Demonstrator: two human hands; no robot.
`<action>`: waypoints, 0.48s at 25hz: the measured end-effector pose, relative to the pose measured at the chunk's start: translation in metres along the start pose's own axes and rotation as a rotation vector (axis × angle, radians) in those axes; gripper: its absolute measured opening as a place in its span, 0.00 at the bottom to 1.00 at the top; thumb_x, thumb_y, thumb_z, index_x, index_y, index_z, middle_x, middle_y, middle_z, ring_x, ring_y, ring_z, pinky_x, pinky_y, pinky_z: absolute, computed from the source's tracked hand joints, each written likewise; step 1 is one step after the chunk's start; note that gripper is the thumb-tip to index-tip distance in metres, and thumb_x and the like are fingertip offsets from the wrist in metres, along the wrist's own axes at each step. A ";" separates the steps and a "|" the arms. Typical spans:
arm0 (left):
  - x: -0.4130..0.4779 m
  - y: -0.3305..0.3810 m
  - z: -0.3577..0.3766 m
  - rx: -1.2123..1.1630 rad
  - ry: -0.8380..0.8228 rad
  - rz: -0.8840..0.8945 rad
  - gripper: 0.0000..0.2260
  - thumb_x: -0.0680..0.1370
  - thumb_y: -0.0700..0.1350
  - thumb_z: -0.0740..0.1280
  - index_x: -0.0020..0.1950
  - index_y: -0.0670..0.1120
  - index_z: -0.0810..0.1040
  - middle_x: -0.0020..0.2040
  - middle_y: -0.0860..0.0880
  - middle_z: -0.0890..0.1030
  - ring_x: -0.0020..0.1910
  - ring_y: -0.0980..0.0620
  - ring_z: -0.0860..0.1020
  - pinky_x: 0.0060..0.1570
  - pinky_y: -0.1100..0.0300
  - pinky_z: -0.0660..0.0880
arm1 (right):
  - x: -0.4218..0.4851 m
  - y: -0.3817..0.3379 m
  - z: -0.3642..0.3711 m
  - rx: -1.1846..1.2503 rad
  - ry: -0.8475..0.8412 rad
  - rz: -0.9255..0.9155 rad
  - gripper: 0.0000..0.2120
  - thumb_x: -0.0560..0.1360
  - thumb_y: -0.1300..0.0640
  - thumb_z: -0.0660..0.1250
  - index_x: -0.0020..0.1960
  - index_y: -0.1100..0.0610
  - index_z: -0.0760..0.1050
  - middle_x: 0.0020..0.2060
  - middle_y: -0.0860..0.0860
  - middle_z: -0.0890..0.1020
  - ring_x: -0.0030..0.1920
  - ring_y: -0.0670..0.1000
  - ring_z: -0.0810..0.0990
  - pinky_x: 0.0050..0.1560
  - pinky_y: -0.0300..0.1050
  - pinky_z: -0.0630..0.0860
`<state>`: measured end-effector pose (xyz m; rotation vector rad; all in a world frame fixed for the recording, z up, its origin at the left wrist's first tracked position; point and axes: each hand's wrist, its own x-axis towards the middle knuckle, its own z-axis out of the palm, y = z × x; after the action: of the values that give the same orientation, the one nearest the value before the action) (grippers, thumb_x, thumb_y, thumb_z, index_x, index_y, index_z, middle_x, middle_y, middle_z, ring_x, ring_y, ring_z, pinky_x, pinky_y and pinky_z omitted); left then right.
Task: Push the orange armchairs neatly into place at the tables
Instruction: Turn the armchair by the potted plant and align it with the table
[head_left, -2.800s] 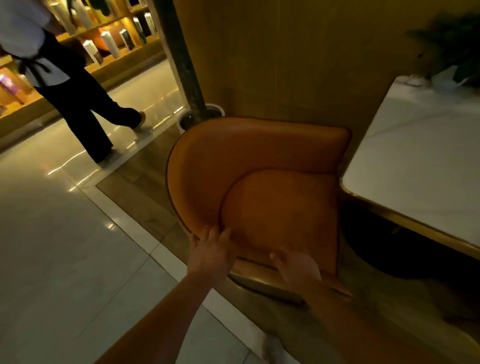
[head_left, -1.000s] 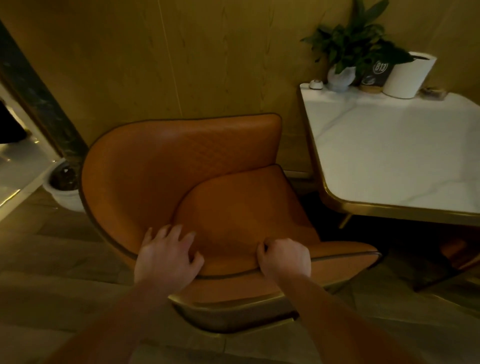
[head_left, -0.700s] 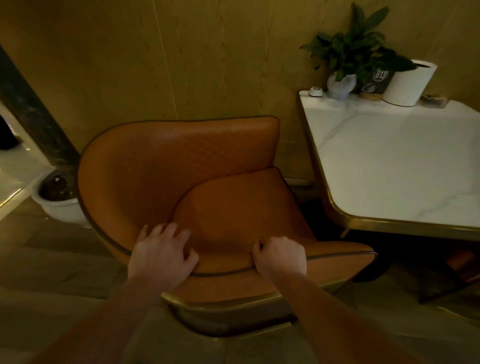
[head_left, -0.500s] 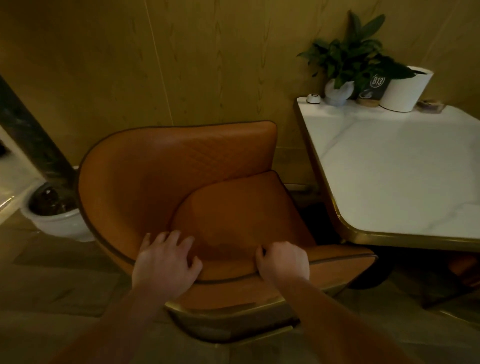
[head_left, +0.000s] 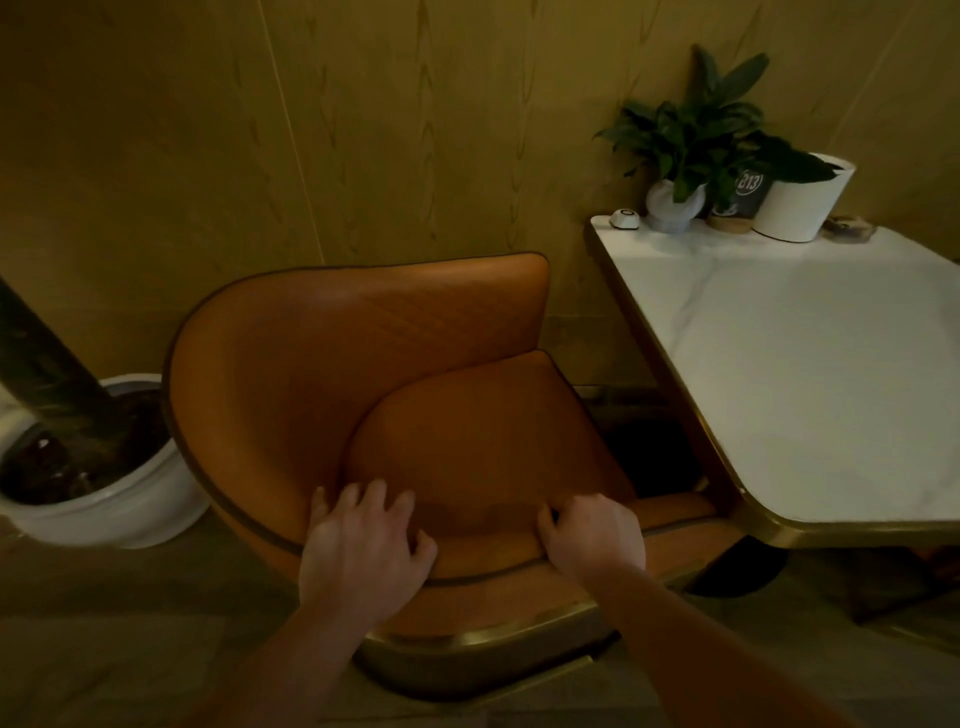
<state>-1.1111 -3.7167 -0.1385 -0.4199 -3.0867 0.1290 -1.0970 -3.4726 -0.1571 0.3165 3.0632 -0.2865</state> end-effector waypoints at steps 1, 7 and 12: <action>0.005 -0.002 0.001 0.004 -0.001 0.011 0.26 0.76 0.62 0.50 0.61 0.52 0.81 0.56 0.47 0.81 0.53 0.45 0.80 0.61 0.36 0.73 | 0.004 -0.002 0.001 -0.005 0.002 0.010 0.23 0.82 0.42 0.53 0.37 0.50 0.77 0.28 0.46 0.78 0.28 0.43 0.76 0.29 0.38 0.70; 0.029 -0.012 0.003 -0.005 -0.011 0.048 0.25 0.76 0.62 0.50 0.60 0.53 0.80 0.54 0.48 0.80 0.52 0.46 0.78 0.63 0.35 0.71 | 0.027 -0.008 0.005 -0.004 0.010 0.052 0.23 0.81 0.41 0.54 0.37 0.51 0.78 0.29 0.47 0.79 0.30 0.44 0.78 0.34 0.41 0.77; 0.040 -0.014 0.004 -0.001 -0.010 0.066 0.26 0.76 0.62 0.47 0.64 0.54 0.76 0.57 0.49 0.77 0.56 0.47 0.76 0.66 0.37 0.69 | 0.039 -0.009 0.006 -0.014 0.016 0.059 0.21 0.80 0.40 0.55 0.38 0.50 0.78 0.29 0.46 0.79 0.30 0.44 0.77 0.33 0.41 0.77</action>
<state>-1.1536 -3.7200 -0.1404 -0.5233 -3.0832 0.1314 -1.1366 -3.4751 -0.1640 0.4102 3.0637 -0.2604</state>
